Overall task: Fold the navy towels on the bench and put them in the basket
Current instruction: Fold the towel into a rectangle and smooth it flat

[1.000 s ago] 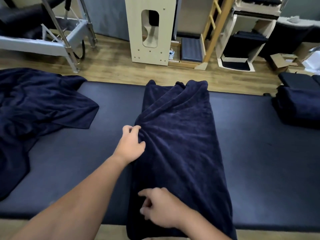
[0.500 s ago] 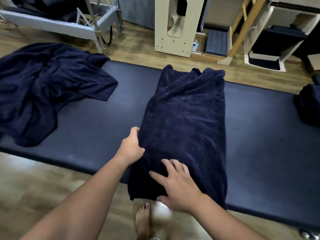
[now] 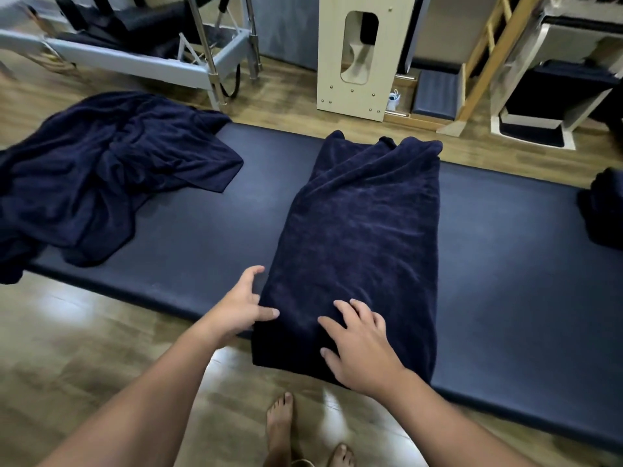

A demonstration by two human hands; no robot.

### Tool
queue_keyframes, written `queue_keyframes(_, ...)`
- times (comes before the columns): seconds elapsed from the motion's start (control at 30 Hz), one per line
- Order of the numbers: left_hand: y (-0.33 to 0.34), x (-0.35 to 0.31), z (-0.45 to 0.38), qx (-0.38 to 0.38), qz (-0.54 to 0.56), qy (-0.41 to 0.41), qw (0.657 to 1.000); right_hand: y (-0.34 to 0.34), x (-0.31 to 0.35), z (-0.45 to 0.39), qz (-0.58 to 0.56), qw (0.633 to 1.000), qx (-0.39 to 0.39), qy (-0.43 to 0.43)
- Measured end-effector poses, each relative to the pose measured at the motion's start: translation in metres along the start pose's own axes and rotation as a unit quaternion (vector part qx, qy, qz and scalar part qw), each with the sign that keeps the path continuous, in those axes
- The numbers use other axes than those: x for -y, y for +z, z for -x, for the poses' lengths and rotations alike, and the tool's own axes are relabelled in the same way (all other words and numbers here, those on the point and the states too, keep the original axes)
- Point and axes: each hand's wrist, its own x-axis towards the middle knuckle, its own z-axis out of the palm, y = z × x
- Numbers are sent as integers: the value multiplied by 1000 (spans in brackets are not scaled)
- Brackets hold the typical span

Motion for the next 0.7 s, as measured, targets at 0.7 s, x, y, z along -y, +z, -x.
queue_keyframes(0.7,23,-20,-12,-43,-601,136,787,-31,-33,-10,-7,994,8,109)
